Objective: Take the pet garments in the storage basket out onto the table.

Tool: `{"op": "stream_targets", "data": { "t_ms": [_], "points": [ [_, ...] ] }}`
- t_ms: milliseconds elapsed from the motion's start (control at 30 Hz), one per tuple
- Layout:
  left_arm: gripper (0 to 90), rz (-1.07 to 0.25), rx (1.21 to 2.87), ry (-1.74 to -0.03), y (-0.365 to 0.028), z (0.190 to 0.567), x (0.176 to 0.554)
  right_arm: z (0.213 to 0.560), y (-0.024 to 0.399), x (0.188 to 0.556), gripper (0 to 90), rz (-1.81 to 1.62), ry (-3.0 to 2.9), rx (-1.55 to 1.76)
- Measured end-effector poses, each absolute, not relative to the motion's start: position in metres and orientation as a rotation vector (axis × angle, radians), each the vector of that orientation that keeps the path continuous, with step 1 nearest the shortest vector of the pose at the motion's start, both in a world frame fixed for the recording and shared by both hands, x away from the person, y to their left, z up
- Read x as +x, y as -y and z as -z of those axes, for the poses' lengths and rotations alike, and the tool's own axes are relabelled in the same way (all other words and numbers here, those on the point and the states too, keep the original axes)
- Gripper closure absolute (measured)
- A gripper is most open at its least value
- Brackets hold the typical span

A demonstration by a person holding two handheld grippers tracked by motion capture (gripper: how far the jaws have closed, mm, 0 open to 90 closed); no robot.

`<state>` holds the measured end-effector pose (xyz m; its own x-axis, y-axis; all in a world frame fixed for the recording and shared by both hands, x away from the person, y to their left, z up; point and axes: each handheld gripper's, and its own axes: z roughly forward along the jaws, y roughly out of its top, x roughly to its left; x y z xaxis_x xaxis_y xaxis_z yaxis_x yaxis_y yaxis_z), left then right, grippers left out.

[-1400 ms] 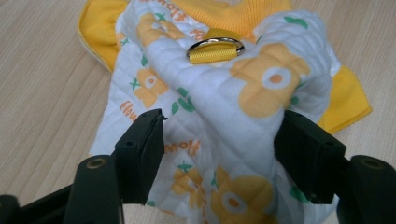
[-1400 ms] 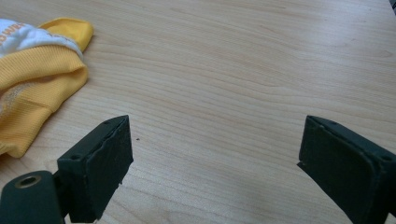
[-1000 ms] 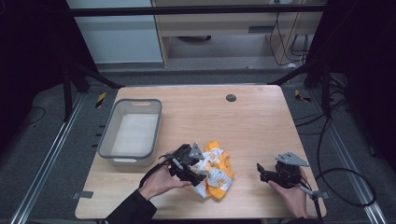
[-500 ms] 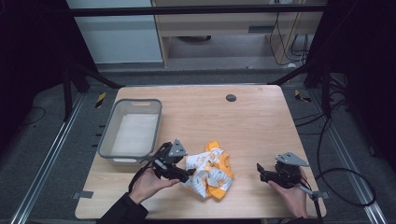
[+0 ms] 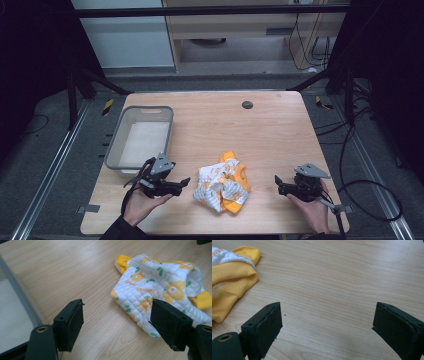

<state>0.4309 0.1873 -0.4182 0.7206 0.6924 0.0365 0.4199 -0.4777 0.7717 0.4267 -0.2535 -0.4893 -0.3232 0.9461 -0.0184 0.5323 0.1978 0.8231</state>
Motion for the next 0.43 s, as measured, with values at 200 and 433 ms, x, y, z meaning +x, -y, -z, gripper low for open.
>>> {"op": "stream_targets", "data": {
  "t_ms": [200,433],
  "points": [
    [26.5,-0.478,2.073,-0.908,-0.211,0.426,0.420,0.490,0.253,0.426,7.9,-1.002,-1.943,1.371],
    [26.1,-0.489,2.042,-0.976,-0.236,0.438,0.411,0.490,0.253,0.425,7.8,-1.000,-1.943,1.367]
  ]
}}
